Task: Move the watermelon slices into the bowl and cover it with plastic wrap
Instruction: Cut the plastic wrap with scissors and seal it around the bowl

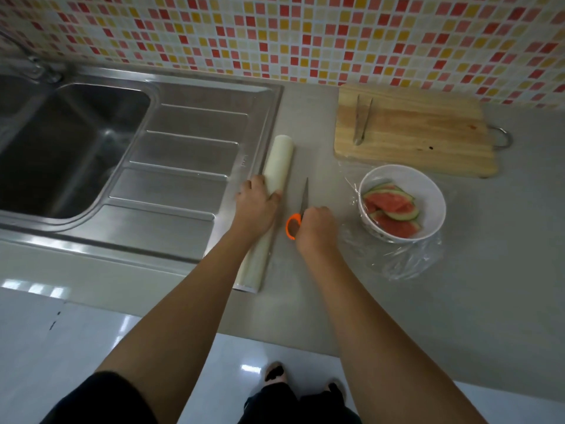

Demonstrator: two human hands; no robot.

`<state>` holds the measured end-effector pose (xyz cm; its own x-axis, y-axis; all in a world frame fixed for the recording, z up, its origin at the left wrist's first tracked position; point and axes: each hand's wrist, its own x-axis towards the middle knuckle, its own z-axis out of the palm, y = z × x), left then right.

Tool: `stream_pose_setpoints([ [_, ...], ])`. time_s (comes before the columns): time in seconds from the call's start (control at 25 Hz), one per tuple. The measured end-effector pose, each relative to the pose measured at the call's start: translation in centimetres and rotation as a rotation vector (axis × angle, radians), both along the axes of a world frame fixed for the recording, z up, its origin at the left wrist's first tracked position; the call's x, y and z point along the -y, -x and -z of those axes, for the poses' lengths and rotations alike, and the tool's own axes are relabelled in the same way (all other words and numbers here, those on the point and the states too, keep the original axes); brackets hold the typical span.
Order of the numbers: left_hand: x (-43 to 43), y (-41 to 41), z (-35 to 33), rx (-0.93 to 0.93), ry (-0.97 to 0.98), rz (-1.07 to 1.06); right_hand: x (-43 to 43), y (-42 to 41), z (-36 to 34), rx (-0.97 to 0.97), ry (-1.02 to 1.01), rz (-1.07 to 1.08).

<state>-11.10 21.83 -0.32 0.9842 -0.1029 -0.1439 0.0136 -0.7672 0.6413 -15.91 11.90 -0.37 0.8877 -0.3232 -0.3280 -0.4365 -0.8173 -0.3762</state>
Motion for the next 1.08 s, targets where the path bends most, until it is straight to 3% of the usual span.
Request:
stream_pose_setpoints([
  [0.4, 0.2, -0.2, 1.3, 0.026, -0.152, 0.028, -0.3, 0.7, 0.2, 0.169, 0.009, 0.035],
  [0.56, 0.3, 0.2, 1.3, -0.029, -0.227, 0.001, 2.2, 1.4, -2.6, 0.392, -0.055, 0.078],
  [0.68, 1.2, 1.0, 0.5, 0.173, -0.333, 0.012, 6.6, 1.7, -4.5, 0.576, -0.052, 0.155],
  [0.8, 4.4, 1.7, -0.5, 0.345, -0.218, 0.105, 12.1, 1.4, -4.9, 0.606, -0.017, 0.158],
  [0.88, 6.9, 2.0, -0.6, 0.349, -0.135, 0.133, 15.2, 0.8, -4.4, 0.571, 0.029, 0.086],
  [1.08, 11.9, 2.3, -0.5, -0.006, 0.276, -0.029, 20.3, -1.8, -3.0, 0.299, 0.064, 0.023],
])
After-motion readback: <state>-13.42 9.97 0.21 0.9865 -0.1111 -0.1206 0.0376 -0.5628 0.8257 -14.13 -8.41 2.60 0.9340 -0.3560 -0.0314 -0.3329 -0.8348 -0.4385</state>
